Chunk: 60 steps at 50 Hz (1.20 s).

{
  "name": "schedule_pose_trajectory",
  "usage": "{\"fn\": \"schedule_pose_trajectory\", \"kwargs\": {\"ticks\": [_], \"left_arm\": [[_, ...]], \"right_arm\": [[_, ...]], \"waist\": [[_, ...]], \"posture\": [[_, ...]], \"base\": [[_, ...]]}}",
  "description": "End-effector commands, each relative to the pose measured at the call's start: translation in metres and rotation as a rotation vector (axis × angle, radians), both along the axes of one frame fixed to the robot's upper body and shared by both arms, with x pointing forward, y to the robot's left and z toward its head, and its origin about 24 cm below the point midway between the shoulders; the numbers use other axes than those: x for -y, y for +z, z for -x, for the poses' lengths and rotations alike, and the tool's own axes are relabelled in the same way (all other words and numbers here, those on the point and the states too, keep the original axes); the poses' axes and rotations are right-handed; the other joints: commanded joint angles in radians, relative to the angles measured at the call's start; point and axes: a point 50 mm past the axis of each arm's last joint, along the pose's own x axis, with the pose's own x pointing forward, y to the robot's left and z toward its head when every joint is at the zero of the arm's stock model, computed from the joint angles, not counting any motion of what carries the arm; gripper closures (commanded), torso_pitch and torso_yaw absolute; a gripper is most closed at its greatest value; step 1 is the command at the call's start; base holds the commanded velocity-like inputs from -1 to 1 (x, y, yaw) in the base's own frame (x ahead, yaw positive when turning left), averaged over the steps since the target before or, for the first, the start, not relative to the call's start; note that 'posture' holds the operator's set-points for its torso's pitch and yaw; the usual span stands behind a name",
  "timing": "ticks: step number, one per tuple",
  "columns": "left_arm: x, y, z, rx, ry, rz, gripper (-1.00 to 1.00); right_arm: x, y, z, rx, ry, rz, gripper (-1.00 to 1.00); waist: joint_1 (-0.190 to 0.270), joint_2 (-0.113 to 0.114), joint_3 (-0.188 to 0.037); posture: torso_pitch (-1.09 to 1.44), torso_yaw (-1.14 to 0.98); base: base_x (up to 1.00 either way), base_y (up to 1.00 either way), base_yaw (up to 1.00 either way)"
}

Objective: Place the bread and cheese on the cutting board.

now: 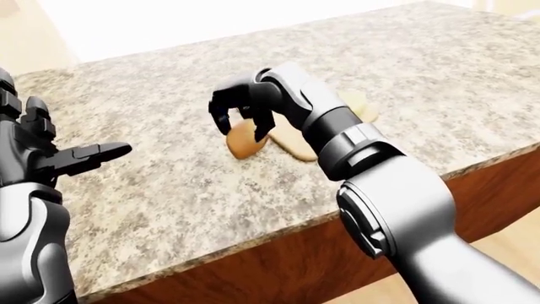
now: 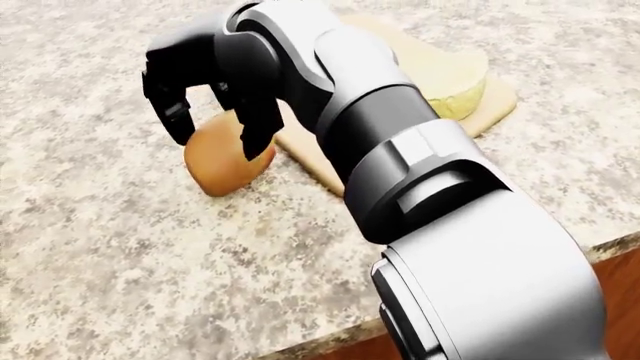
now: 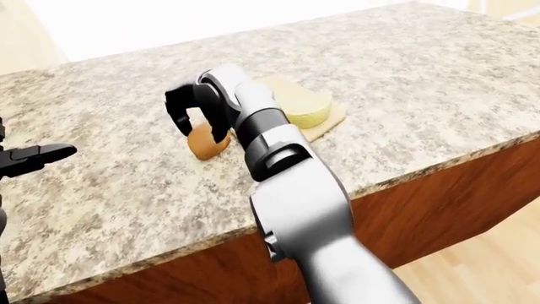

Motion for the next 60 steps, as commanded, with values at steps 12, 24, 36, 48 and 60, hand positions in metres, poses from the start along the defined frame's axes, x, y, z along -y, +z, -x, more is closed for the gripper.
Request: {"fn": "schedule_pose_trajectory", "kwargs": {"ticks": [12,24,36,48,60], "left_arm": [[0.001,0.017,0.004,0.079,0.004,-0.044,-1.0],[0.002,0.018,0.004,0.08,0.002,-0.046,-1.0],[0.002,0.02,0.004,0.081,0.0,-0.047,-1.0],[0.003,0.02,0.003,0.079,-0.001,-0.049,-1.0],[0.003,0.019,0.002,0.076,-0.002,-0.049,-1.0]], "right_arm": [[0.001,0.012,0.0,0.027,0.003,-0.001,1.0],[0.006,0.031,0.0,0.06,-0.009,-0.018,1.0],[0.011,0.051,0.0,0.087,-0.025,-0.043,1.0],[0.023,0.069,-0.004,0.196,-0.067,-0.085,1.0],[0.039,0.076,-0.011,0.288,-0.132,-0.15,1.0]], "waist": [[-0.002,0.009,-0.021],[-0.004,0.008,-0.016],[-0.006,0.006,-0.012],[-0.004,0.004,-0.009],[0.0,-0.001,-0.01]], "posture": [[0.0,0.0],[0.0,0.0],[0.0,0.0],[0.0,0.0],[0.0,0.0]], "base": [[0.0,0.0,0.0],[0.0,0.0,0.0],[0.0,0.0,0.0],[0.0,0.0,0.0],[0.0,0.0,0.0]]}}
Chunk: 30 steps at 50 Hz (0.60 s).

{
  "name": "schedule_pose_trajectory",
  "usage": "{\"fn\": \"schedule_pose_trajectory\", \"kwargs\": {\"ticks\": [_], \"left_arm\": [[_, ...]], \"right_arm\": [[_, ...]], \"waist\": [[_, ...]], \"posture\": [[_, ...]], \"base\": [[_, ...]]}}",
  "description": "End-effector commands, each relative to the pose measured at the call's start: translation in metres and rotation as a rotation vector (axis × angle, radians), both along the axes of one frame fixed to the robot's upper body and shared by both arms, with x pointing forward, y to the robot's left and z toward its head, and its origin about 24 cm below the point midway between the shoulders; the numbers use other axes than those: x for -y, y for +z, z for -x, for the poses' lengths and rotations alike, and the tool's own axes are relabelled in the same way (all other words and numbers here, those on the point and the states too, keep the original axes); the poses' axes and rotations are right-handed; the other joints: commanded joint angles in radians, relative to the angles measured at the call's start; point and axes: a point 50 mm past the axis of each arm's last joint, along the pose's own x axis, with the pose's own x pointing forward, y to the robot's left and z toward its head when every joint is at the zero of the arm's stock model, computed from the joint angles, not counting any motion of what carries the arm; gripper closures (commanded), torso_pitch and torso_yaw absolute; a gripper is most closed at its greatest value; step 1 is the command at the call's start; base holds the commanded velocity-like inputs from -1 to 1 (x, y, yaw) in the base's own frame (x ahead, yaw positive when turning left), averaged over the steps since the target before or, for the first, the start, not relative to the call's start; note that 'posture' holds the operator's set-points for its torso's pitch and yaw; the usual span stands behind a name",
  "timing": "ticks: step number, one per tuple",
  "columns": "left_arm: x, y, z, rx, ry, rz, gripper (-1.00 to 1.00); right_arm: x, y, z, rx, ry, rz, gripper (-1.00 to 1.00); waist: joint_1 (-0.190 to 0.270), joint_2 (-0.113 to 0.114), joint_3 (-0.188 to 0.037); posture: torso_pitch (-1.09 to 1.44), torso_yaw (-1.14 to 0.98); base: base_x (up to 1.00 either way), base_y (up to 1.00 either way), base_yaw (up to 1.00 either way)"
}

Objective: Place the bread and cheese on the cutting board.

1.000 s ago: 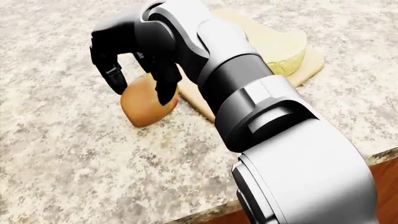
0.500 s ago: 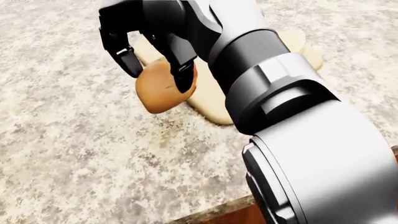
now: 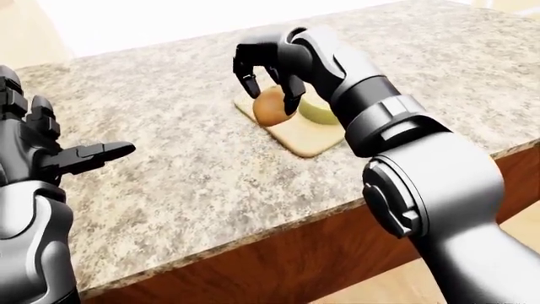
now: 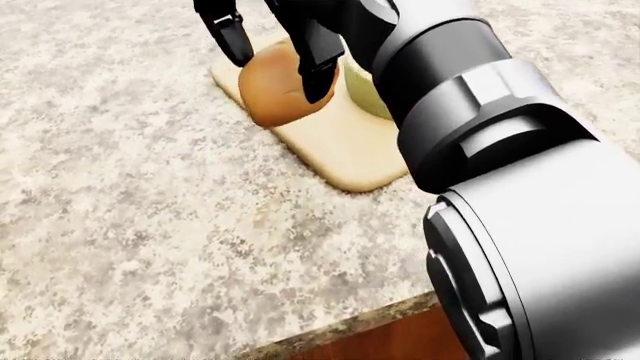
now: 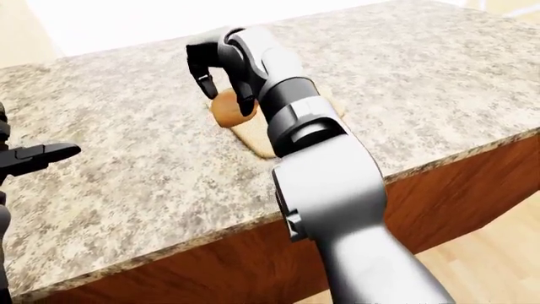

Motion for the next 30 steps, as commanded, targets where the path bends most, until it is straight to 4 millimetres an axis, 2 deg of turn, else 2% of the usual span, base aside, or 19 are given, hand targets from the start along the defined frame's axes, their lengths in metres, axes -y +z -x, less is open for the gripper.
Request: {"fn": "schedule_pose_trajectory", "kwargs": {"ticks": [1,17,30], "left_arm": [[0.0,0.019,0.005,0.084,0.008,-0.043,-1.0],[-0.001,0.018,0.006,0.083,0.012,-0.041,-1.0],[-0.001,0.016,0.006,0.077,0.013,-0.042,-1.0]], "right_arm": [[-0.001,0.026,0.004,0.101,0.006,-0.045,1.0],[0.013,0.019,-0.005,0.233,-0.062,-0.111,1.0],[0.022,0.01,-0.01,0.277,-0.1,-0.153,1.0]], "waist": [[0.0,0.007,-0.028],[0.005,0.002,-0.031],[0.008,-0.003,-0.033]], "posture": [[0.0,0.0],[0.0,0.0],[0.0,0.0]], "base": [[0.0,0.0,0.0],[0.0,0.0,0.0],[0.0,0.0,0.0]]}}
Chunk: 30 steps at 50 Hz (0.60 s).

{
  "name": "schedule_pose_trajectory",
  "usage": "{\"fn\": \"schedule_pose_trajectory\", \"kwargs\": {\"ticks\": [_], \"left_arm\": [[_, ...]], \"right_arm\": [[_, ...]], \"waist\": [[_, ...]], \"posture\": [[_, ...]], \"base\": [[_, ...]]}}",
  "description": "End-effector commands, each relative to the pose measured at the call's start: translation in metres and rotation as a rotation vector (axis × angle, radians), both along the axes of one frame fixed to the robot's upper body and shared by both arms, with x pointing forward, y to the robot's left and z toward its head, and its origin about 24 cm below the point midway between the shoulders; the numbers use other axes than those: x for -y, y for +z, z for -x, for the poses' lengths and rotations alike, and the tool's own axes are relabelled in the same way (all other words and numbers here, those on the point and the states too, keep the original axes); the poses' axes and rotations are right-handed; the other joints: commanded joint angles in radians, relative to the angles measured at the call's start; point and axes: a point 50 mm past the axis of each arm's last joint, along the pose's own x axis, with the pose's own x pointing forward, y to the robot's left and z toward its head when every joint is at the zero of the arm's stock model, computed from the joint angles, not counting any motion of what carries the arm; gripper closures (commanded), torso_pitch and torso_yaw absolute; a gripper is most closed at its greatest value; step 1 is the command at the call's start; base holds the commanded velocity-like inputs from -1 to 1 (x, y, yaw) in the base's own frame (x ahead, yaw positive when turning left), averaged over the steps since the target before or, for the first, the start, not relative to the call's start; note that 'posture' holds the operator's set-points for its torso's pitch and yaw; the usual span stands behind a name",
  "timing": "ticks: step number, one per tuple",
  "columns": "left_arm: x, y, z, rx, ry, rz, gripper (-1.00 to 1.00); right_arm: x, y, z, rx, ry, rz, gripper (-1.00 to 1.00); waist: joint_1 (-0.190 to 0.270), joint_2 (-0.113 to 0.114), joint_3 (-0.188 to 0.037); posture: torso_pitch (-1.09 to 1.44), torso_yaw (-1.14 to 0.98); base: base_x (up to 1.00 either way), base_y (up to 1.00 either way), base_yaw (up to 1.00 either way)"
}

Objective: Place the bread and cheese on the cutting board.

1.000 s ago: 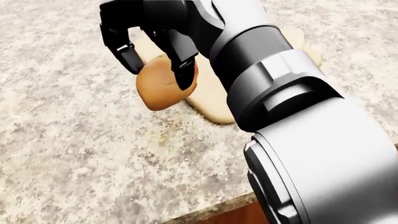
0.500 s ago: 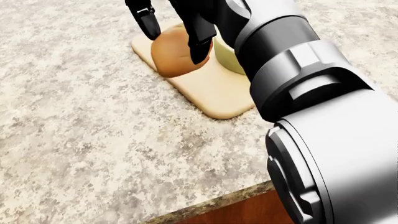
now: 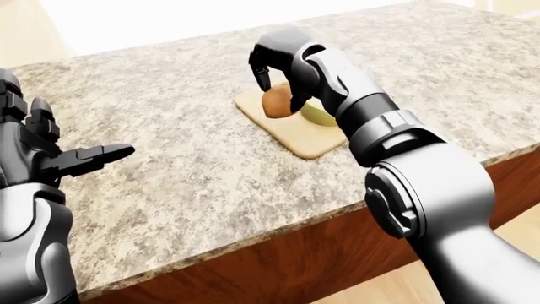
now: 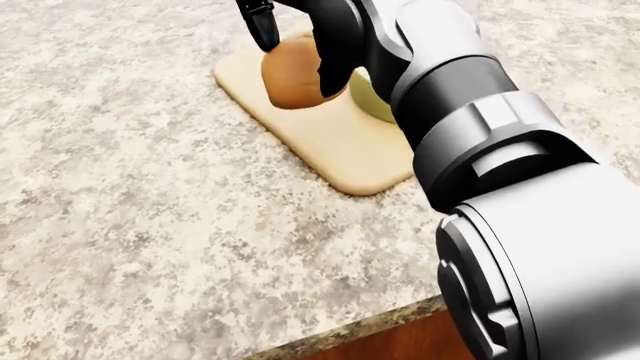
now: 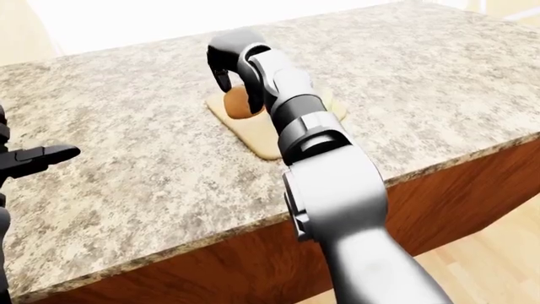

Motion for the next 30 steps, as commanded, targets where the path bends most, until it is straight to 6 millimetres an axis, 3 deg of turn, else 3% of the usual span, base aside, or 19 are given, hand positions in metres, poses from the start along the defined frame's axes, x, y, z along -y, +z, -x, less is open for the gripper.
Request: {"fn": "schedule_pose_trajectory", "kwargs": {"ticks": [1,30], "left_arm": [[0.001,0.019,0.005,0.082,0.006,-0.044,-1.0],[-0.001,0.015,0.005,0.075,0.011,-0.04,-1.0]], "right_arm": [[-0.001,0.028,0.004,0.104,0.006,-0.037,1.0],[0.005,0.013,-0.001,0.15,-0.039,-0.076,1.0]], "waist": [[0.0,0.007,-0.029],[0.003,0.003,-0.029]], "posture": [[0.0,0.0],[0.0,0.0]], "base": [[0.0,0.0,0.0],[0.0,0.0,0.0]]}}
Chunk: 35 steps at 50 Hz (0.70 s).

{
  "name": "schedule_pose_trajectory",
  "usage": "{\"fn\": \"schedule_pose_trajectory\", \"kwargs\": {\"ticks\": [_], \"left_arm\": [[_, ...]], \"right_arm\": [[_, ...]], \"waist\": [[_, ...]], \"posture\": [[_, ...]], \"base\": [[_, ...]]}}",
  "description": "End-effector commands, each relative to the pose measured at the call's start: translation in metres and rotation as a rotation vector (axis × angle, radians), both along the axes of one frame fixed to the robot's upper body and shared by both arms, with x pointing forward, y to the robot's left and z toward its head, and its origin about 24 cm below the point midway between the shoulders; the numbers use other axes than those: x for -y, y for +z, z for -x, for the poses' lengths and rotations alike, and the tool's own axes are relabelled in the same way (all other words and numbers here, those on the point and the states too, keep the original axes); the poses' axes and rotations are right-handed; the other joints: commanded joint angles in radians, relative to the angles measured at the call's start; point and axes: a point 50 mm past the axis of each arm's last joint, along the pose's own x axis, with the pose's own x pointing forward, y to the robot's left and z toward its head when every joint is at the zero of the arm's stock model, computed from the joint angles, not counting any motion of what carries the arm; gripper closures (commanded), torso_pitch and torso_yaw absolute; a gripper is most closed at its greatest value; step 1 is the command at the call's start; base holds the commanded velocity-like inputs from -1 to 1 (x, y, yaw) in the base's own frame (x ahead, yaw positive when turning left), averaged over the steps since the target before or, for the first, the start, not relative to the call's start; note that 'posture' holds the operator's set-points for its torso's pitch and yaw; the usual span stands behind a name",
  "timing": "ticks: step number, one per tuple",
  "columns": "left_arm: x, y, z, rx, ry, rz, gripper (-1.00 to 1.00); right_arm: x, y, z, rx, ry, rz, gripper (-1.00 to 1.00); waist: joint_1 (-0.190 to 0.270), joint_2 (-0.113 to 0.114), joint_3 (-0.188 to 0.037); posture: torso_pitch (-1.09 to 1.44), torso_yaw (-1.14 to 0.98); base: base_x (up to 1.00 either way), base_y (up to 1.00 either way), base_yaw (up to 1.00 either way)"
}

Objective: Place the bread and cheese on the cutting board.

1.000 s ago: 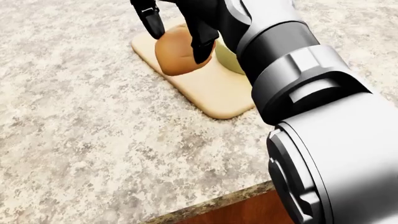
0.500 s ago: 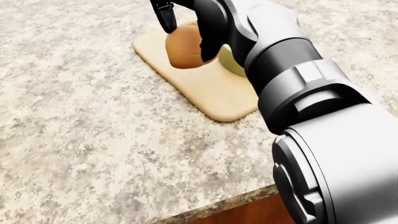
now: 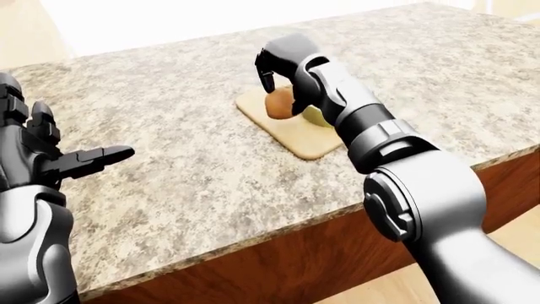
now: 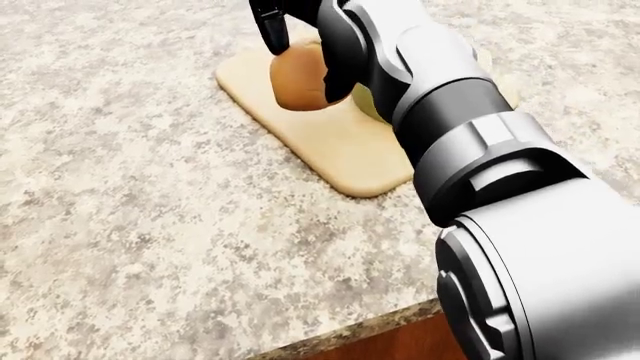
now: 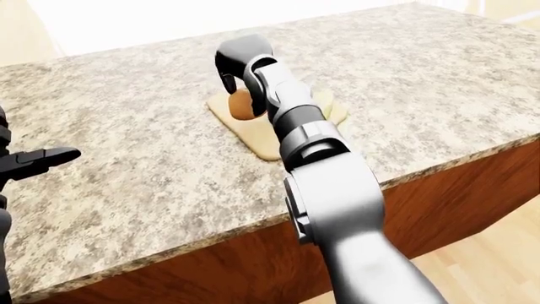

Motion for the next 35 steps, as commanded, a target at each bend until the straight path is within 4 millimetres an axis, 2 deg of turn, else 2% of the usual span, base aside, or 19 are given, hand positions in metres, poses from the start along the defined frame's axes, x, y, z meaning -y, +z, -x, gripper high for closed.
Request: {"fn": "schedule_pose_trajectory", "kwargs": {"ticks": [1,10,20,30,31,32,34,35], "left_arm": [[0.001,0.018,0.005,0.083,0.005,-0.044,-1.0],[0.002,0.018,0.004,0.081,0.004,-0.044,-1.0],[0.002,0.016,0.005,0.078,0.004,-0.043,-1.0],[0.002,0.015,0.005,0.077,0.004,-0.042,-1.0],[0.002,0.016,0.005,0.077,0.004,-0.042,-1.0],[0.002,0.015,0.005,0.077,0.003,-0.042,-1.0],[0.002,0.016,0.004,0.077,0.003,-0.042,-1.0],[0.002,0.015,0.004,0.077,0.004,-0.041,-1.0]], "right_arm": [[-0.003,0.026,0.003,0.094,0.01,-0.026,1.0],[0.001,0.018,0.001,0.097,-0.009,-0.037,1.0],[0.004,0.017,0.0,0.108,-0.021,-0.038,1.0],[0.009,0.01,-0.002,0.05,-0.055,-0.017,1.0],[0.009,0.01,-0.002,0.048,-0.056,-0.019,0.95],[0.009,0.01,-0.002,0.043,-0.058,-0.018,0.69],[0.009,0.012,-0.002,0.046,-0.058,-0.018,-1.0],[0.009,0.013,-0.002,0.047,-0.055,-0.018,-1.0]], "waist": [[0.0,0.008,-0.028],[0.002,0.006,-0.029],[0.002,0.006,-0.03],[0.004,0.004,-0.03],[0.004,0.004,-0.031],[0.004,0.004,-0.031],[0.005,0.003,-0.032],[0.005,0.003,-0.031]], "posture": [[0.0,0.0],[0.0,0.0],[0.0,0.0],[0.0,0.0],[0.0,0.0],[0.0,0.0],[0.0,0.0],[0.0,0.0]], "base": [[0.0,0.0,0.0],[0.0,0.0,0.0],[0.0,0.0,0.0],[0.0,0.0,0.0],[0.0,0.0,0.0],[0.0,0.0,0.0],[0.0,0.0,0.0],[0.0,0.0,0.0]]}}
